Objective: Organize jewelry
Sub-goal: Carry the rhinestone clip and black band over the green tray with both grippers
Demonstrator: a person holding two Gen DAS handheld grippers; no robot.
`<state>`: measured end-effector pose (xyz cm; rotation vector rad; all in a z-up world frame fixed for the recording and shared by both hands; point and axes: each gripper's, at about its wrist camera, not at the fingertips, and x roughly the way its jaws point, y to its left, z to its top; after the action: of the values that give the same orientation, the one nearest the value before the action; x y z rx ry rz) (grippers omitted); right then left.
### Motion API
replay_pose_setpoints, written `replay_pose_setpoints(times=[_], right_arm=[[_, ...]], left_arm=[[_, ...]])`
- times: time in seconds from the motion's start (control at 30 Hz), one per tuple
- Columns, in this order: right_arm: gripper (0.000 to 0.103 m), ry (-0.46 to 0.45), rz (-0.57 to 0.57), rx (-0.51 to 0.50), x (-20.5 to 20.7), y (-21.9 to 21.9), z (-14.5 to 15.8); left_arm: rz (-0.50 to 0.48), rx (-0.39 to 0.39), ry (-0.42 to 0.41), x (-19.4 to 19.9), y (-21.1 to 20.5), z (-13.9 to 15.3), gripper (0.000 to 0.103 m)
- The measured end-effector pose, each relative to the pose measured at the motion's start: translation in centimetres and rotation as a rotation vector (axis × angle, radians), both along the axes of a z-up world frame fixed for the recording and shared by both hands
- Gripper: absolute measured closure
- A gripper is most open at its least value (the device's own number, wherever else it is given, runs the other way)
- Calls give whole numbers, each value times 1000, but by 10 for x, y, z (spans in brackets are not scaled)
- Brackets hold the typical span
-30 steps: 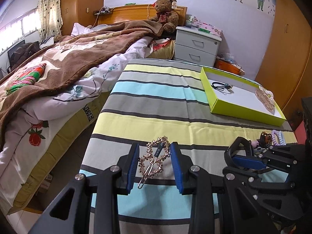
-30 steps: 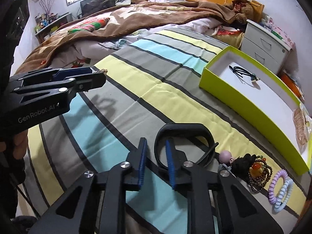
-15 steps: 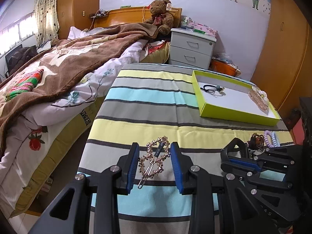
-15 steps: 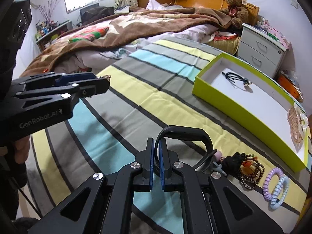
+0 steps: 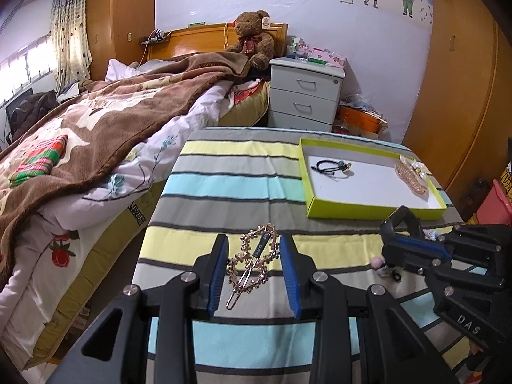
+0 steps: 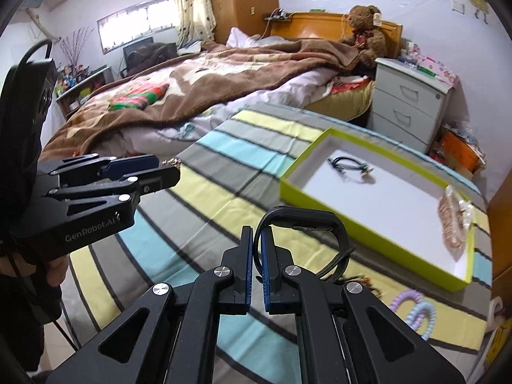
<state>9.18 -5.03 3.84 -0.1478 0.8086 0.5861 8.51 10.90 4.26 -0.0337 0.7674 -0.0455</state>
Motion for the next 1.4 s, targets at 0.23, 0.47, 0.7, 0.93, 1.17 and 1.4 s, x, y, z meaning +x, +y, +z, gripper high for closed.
replay_pose_setpoints(times=[0.23,0.47,0.7,0.93,1.17,1.4], right_arm=[[98,-29,-41,-1,13,-22,18],[98,-36,-87,-13,42,-52,29],[98,-21,-125,-46,78,-77,26],[98,30,-119,-96,121,-84,10],[98,85,-73,-146,154,-75,-14],[98,143,-55,-178,177,-73,-35]], left_arm=[[-30,8,-25,13,-14,15,69],[-69,-13,-32,34,-38,22,69],[-114,-29,-16,60,-67,17,69],[-142,-42,19,90,-89,5,69],[-162,-52,58,117,-104,-10,69],[-163,-37,90,135,-112,-26,69]])
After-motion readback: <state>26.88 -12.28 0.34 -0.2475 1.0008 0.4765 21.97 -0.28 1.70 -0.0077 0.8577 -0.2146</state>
